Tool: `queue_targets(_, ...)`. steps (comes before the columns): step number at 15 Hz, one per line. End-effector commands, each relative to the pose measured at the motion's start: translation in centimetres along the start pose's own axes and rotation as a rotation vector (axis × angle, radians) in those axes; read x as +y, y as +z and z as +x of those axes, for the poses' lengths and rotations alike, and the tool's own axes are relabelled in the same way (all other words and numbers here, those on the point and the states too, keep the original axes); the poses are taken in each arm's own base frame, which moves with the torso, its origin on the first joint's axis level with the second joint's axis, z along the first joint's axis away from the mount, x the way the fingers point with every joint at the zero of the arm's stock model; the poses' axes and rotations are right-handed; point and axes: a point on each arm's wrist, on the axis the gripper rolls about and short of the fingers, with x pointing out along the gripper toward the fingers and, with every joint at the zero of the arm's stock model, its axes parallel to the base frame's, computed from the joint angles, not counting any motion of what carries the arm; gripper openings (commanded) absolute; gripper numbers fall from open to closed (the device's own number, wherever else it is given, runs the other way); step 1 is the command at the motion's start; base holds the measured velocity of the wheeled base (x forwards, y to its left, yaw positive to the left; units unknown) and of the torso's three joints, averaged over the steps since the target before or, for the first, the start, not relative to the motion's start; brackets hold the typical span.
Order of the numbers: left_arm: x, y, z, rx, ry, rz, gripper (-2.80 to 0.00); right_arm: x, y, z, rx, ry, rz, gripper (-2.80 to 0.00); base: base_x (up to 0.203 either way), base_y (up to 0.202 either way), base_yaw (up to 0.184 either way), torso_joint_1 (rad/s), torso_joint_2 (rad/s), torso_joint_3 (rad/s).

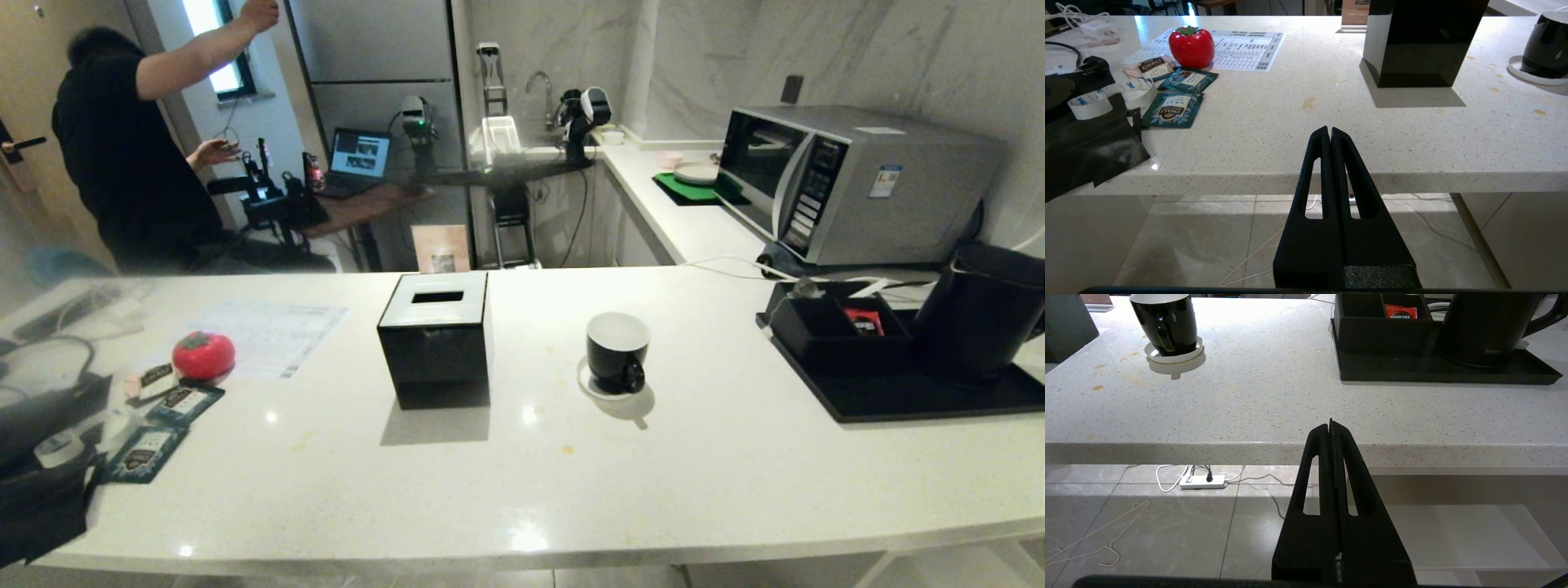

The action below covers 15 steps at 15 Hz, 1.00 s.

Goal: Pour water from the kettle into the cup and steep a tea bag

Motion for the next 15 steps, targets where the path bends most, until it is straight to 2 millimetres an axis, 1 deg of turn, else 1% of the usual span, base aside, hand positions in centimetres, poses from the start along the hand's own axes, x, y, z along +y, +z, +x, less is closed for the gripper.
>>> queue_targets(1,0.0,0.01,0.0,-0.001,0.0,0.0,-2.8,0.0,0.0,0.0,0.0,0.002,0.0,-2.8,0.0,0.0,0.0,0.0,0.0,0.0)
queue_targets(7,0.0,-0.01,0.0,0.001,0.0,0.0,-2.8,0.0,0.0,0.0,0.0,0.002,0.0,-2.8,0.0,0.0,0.0,0.0,0.0,0.0)
queue_targets(8,0.0,-0.01,0.0,0.001,0.0,0.0,-2.8,0.0,0.0,0.0,0.0,0.0,0.0,-2.8,0.002,-0.091,-0.014,0.008,0.0,0.006)
queue_targets(15,0.0,-0.01,0.0,0.001,0.0,0.0,-2.8,0.0,0.0,0.0,0.0,0.0,-0.002,-2.8,0.0,-0.189,0.001,0.005,0.0,0.002)
